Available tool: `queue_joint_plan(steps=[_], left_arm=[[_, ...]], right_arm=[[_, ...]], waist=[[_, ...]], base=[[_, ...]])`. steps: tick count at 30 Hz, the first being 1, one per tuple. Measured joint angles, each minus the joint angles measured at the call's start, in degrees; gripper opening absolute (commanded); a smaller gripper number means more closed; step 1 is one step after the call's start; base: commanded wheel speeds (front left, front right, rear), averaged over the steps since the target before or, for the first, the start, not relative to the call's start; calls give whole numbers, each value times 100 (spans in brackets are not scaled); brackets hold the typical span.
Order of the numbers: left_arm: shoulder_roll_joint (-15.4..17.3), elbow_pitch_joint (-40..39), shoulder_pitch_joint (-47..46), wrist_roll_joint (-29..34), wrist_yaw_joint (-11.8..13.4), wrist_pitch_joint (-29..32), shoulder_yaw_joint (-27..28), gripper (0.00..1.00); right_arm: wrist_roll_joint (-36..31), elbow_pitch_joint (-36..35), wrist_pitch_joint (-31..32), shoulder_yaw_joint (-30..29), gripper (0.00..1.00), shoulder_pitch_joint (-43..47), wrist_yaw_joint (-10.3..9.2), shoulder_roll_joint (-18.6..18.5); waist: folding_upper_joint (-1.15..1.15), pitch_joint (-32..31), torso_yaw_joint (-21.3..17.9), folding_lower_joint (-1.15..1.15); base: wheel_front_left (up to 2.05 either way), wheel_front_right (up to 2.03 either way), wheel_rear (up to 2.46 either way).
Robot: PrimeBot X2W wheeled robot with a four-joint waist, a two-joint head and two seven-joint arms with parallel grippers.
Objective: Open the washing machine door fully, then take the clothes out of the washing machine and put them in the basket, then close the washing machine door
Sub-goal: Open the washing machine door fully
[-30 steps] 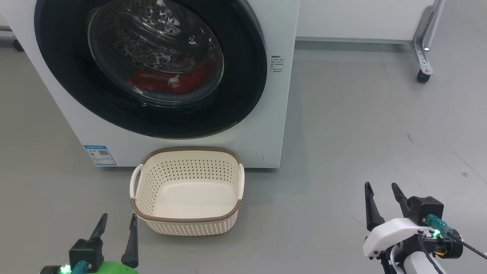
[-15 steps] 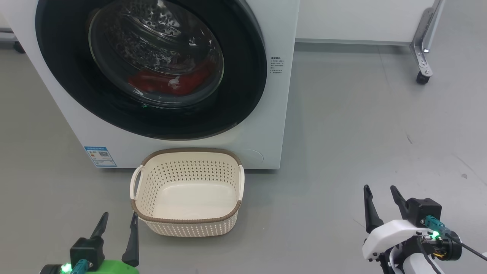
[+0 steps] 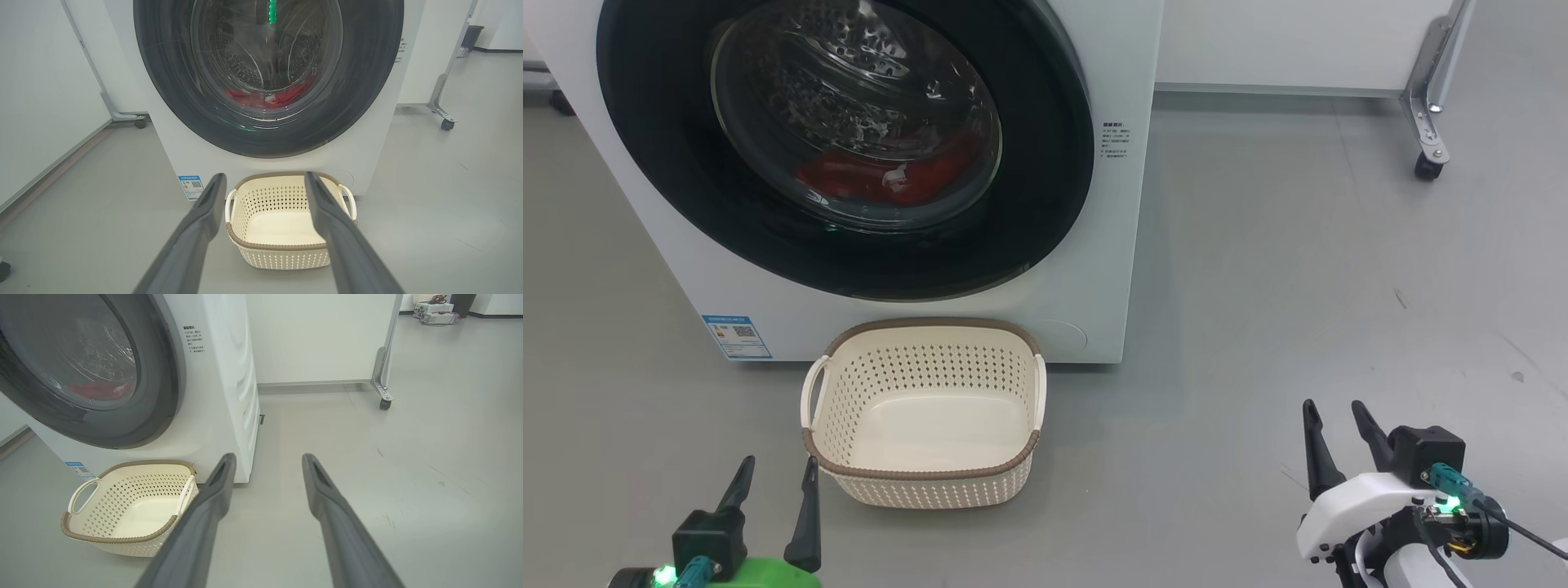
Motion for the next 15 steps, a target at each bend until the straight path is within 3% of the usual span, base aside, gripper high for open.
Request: queue_joint_plan(steps=[1,15], left_arm=[[0,0,-1,0,0,0,0,100],[-7,-46,-110,0,-3,0,-41,100]], right_arm=[[1,-3,-1,24,0,-5,45,1],[400,-33,165,-160,0,-257,197,30]], waist=[[0,2,1,0],[0,208,104,0]], base=[[0,0,0],[0,0,0]])
